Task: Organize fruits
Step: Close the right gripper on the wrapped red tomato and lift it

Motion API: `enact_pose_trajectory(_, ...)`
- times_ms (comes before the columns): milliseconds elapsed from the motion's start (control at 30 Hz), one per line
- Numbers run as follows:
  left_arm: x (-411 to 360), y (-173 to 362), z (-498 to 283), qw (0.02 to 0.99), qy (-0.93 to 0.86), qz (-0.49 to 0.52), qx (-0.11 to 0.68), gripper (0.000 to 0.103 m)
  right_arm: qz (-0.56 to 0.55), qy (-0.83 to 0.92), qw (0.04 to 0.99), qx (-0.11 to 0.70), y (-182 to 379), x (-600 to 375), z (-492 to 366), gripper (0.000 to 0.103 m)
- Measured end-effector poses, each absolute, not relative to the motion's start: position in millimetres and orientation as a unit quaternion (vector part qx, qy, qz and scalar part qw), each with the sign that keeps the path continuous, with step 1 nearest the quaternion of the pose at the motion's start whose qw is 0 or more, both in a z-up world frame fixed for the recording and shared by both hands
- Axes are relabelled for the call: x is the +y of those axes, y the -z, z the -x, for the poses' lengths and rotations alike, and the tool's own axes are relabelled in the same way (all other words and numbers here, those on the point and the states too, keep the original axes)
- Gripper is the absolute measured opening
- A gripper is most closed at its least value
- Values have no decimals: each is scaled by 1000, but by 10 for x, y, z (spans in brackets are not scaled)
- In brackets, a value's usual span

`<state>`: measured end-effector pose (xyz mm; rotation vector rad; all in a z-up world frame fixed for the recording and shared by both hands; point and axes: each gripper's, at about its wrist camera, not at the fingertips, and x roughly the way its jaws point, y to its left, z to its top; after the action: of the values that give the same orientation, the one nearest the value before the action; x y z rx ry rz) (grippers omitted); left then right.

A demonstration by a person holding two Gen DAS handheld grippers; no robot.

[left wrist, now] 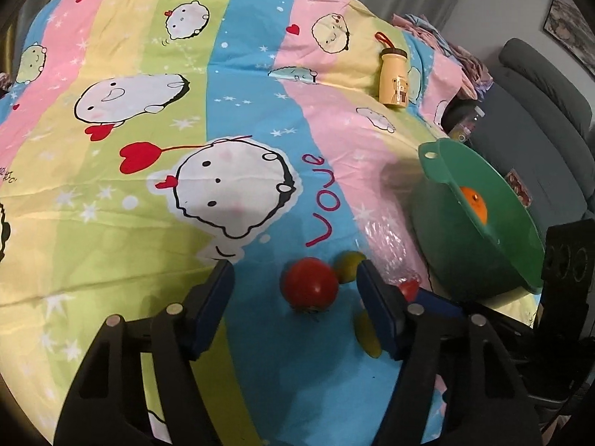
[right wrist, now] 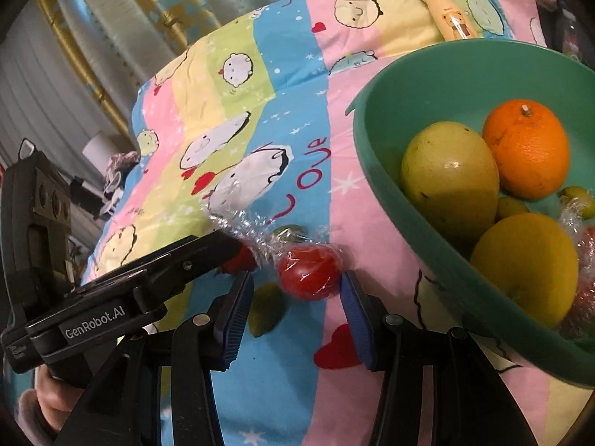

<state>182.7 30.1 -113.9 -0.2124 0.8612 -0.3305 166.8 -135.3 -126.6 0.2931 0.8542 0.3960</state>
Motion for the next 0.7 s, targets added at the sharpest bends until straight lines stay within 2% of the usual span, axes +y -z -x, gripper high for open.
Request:
enact_pose_trajectory(100, 341, 1166, -1891, 879, 175, 110, 429, 57, -145, -180, 883, 409, 1270, -1347, -1702, 47)
enact_pose_trajectory(267, 288, 1189, -1906, 874, 199, 77, 437, 55, -151, -180, 882, 410, 1278, -1355, -1741, 46)
enact_pose_trajectory(367, 265, 1196, -1904, 876, 202, 59, 435, 56, -179, -182, 876, 410, 1307, -1464, -1767, 36)
enact_pose_trajectory(467, 219, 1217, -1911, 877, 203, 47, 433, 55, -177, -183, 876, 410, 1297, -1447, -1760, 36)
enact_pose_trajectory(600, 123, 1243, -1904, 883, 187, 7, 430, 42, -183, -188, 876, 405, 1291, -1464, -1746, 36)
enact_pose_trajectory(700, 127, 1247, -1922, 885, 181, 5, 428, 38, -188, -193, 876, 401, 1299, -1482, -1739, 36)
